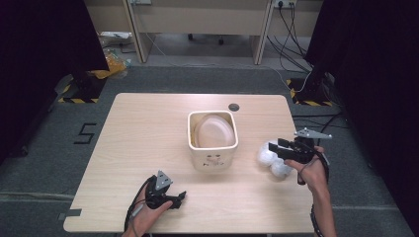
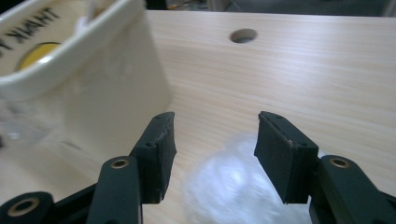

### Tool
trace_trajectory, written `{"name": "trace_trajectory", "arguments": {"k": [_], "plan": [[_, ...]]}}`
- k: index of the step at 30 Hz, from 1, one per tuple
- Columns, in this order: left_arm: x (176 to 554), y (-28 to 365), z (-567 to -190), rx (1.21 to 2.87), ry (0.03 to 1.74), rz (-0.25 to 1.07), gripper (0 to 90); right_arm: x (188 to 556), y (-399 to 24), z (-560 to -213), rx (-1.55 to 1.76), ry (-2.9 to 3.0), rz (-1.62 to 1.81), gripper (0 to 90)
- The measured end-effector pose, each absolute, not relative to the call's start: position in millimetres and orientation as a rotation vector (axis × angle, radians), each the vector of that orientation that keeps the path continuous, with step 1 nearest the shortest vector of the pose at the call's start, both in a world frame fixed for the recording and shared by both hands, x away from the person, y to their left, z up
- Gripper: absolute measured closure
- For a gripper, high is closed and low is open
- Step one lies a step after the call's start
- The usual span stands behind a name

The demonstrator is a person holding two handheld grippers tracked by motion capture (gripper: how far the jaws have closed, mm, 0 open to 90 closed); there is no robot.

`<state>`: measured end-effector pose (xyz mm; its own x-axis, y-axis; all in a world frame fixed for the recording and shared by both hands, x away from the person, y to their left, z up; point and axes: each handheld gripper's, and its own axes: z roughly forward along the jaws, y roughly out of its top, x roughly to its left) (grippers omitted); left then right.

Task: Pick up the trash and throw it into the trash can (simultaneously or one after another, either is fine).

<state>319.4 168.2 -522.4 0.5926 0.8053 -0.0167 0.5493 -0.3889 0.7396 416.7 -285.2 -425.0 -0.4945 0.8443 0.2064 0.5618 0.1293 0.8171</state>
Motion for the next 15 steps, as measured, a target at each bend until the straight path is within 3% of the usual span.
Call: {"name": "trace_trajectory", "arguments": {"k": [15], "plan": [[319,168,-523,2.093,1.070,0.452,13.4,424,-310,-453,1.522,2.066,1.125,40.2]]}}
